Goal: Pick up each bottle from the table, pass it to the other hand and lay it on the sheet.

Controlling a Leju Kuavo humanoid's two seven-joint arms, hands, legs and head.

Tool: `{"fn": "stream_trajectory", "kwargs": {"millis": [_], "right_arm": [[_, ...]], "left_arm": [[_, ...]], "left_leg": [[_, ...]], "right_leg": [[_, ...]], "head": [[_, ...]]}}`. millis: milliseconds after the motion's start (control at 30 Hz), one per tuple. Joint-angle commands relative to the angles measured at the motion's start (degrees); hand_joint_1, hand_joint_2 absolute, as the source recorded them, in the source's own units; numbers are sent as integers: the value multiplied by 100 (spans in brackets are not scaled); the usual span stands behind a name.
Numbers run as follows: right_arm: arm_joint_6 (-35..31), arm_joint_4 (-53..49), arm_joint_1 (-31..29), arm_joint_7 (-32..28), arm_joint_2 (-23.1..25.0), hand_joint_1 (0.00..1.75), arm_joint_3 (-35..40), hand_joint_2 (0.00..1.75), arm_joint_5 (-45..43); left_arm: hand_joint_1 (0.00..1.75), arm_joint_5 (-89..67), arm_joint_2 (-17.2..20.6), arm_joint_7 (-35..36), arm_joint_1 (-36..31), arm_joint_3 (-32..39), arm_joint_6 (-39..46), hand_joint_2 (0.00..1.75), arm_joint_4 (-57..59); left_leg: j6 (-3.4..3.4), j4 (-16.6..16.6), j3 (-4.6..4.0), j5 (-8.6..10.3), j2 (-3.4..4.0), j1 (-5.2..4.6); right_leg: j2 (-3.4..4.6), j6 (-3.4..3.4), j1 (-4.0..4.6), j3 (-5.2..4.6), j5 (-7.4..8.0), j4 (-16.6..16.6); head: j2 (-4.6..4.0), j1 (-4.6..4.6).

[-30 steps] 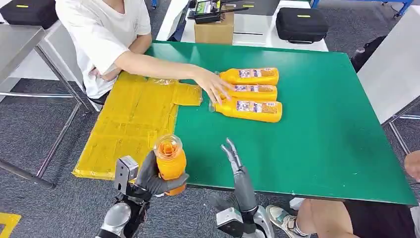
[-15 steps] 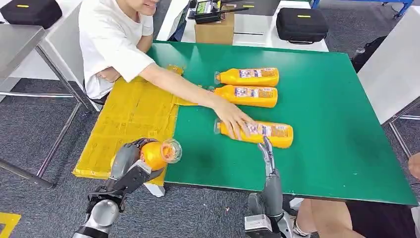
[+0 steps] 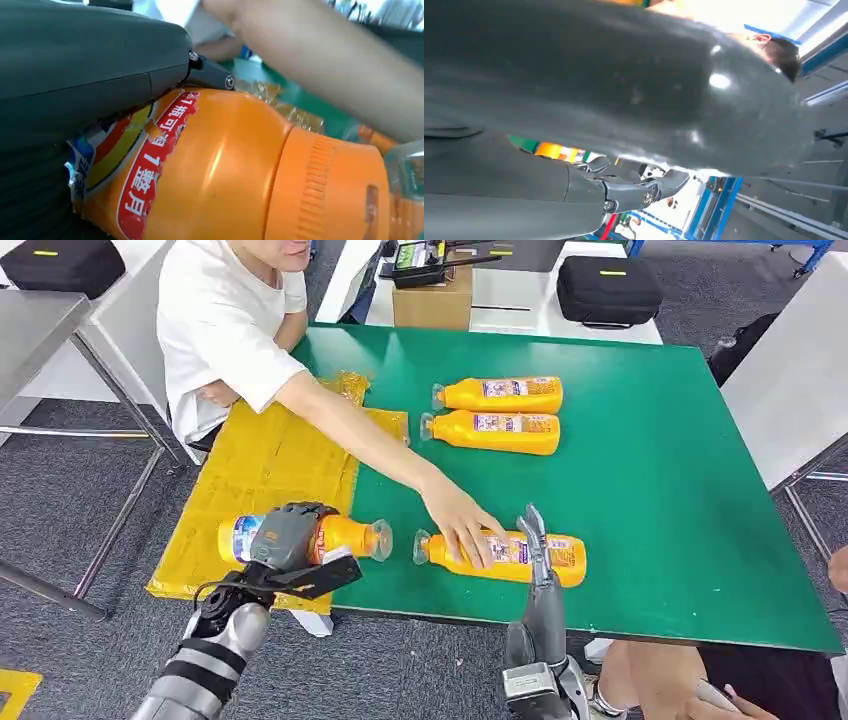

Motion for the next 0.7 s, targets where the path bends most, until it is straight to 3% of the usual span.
{"fn": "stream_trajectory", "kwargs": {"millis": [33,200,233,267,300,333,367,600,667,700], "right_arm": [[224,566,-413,9,-52,0,3,0,-359],[282,740,-494,9,-9,0,27,0,-404],[263,771,-513,9,-12,0,37,0,-417],[278,850,-540,9,-8,0,9,0,-515],[274,904,-565,9,-10,0,-5,0,-568],[278,975,-599,9,-7,0,-24,0,-621],[299,1060,-637,9,-9,0,-45,0,-691],[286,1079,-661,9,-23,0,-34,0,-714],[279,1129,-677,9,-14,0,-44,0,-734],[280,1148,-697,9,-22,0,-40,0,-756]], "left_arm": [[175,17,-88,70,-1616,-157,-22,175,2461],[175,231,-153,48,-1990,-3,-373,175,3091],[171,281,-164,50,-2018,28,-441,175,3169],[152,471,-177,30,-2086,133,-744,175,3349],[147,597,-165,43,-2130,196,-963,175,3461],[49,666,-138,51,-2177,202,-1186,175,3582],[42,671,-78,91,-2215,141,-1419,175,3711],[42,676,-49,85,-2213,126,-1432,175,3760],[17,600,-40,173,-2249,20,-1557,175,3827],[17,594,-13,218,-2270,-37,-1682,175,3876]], "left_leg": [[-5,-6,15,1,-13,1],[-6,-2,17,-2,-4,4],[-5,-3,16,-2,-2,4],[-4,-3,13,-1,-2,4],[-6,-3,24,-5,0,5],[-7,-5,30,-6,2,5],[-4,-4,16,-2,5,3],[-7,-6,34,-7,16,3],[-8,-10,44,-8,13,2],[-7,-8,38,-6,11,1]], "right_leg": [[-18,-7,2,19,-5,-5],[-9,-8,5,20,-5,-2],[-6,-7,5,19,-4,-4],[-5,-6,5,16,-3,-4],[-6,-9,7,27,-6,-4],[-5,-10,6,32,-7,-5],[2,-6,3,17,-1,-4],[11,-10,4,31,-4,-3],[5,-12,4,41,-8,-5],[4,-9,2,36,-6,-2]], "head": [[0,0],[0,-2],[0,0],[0,0],[0,0],[0,-2],[0,0],[0,-4],[0,-2],[0,-2]]}}
